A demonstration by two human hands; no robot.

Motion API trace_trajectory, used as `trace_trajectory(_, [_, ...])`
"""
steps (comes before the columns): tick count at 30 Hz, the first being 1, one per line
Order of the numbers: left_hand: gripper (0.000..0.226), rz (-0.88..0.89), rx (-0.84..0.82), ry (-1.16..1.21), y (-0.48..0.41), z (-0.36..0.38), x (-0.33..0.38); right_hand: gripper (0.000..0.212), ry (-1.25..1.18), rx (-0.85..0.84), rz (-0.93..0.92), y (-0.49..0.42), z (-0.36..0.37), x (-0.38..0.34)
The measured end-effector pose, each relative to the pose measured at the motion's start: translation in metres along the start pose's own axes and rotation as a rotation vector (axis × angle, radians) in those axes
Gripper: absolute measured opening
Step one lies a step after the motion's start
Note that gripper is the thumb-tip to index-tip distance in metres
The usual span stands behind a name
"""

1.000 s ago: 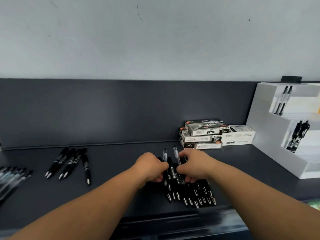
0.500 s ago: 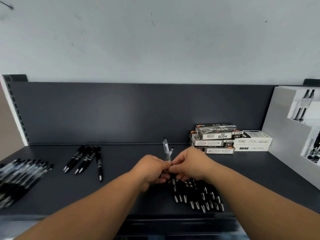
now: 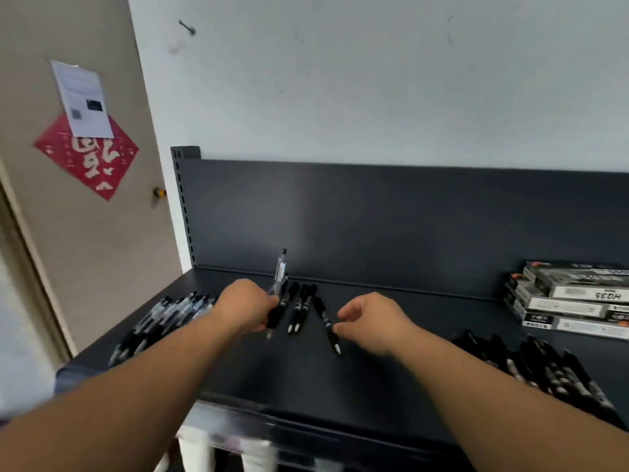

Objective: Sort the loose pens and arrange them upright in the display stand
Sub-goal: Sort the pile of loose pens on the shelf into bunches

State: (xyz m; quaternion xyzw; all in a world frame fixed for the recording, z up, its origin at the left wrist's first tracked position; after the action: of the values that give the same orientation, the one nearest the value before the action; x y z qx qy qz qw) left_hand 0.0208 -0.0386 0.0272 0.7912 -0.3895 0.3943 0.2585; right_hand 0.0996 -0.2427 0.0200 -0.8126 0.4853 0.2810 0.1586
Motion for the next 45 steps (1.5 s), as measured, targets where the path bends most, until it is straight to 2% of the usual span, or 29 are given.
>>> trace_trajectory(3, [0.027,-0.001,0.039,-0.320,-0.011,-0.047,-0.013,0.033,0.045,0.007,0.004,-0.015,0.021,-0.019])
trace_trajectory(7, [0.025,-0.068,-0.087,-0.654,-0.006,-0.066,-0.028,0.037,0.107,0.043,0.028,-0.026,0.033,-0.029])
trace_trajectory(8, [0.025,-0.037,-0.134,-0.829,-0.006,-0.064,-0.033,0.038,0.123,0.057,0.036,-0.026,0.033,-0.029])
trace_trajectory(11, [0.018,0.038,-0.128,-0.978,-0.007,-0.058,-0.036,0.039,0.139,0.081,0.065,-0.026,0.034,-0.029])
trace_trajectory(15, [0.038,0.171,-0.006,-1.024,-0.006,-0.058,-0.032,0.043,0.149,0.086,0.087,-0.023,0.034,-0.027])
trace_trajectory(22, [0.020,0.155,-0.012,-1.020,-0.012,-0.053,-0.039,0.047,0.182,0.023,0.129,-0.017,0.034,-0.023])
trace_trajectory(26, [0.024,0.178,0.022,-0.999,-0.013,-0.052,-0.030,0.040,0.183,0.052,0.124,-0.021,0.034,-0.026])
trace_trajectory(32, [0.026,0.324,0.071,-0.861,-0.024,-0.029,0.001,0.073,0.179,0.082,0.156,-0.038,0.049,-0.035])
trace_trajectory(36, [0.033,0.318,-0.022,-0.807,-0.049,0.001,0.009,0.078,0.150,0.109,0.207,-0.049,0.055,-0.037])
trace_trajectory(40, [0.040,0.242,-0.117,-0.745,-0.074,0.022,0.007,0.072,0.147,0.074,0.256,-0.058,0.054,-0.035])
trace_trajectory(44, [0.041,0.185,-0.178,-0.719,-0.080,0.034,0.012,0.033,0.166,0.045,0.285,-0.058,0.043,-0.031])
trace_trajectory(45, [0.043,0.170,-0.195,-0.715,-0.081,0.036,0.013,0.031,0.174,0.038,0.290,-0.057,0.041,-0.030])
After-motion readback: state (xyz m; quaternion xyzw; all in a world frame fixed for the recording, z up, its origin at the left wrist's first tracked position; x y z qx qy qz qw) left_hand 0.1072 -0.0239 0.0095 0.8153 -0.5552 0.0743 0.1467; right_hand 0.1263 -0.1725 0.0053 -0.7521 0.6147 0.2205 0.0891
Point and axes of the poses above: each hand's wrist, its own y-axis away from the middle knuckle, its own z-axis out of the palm, x = y × z, the point moved 8 cm from there along -y, towards the middle knuckle, and after that the axes turned 1 degree about -x, right-handed, at the moved point
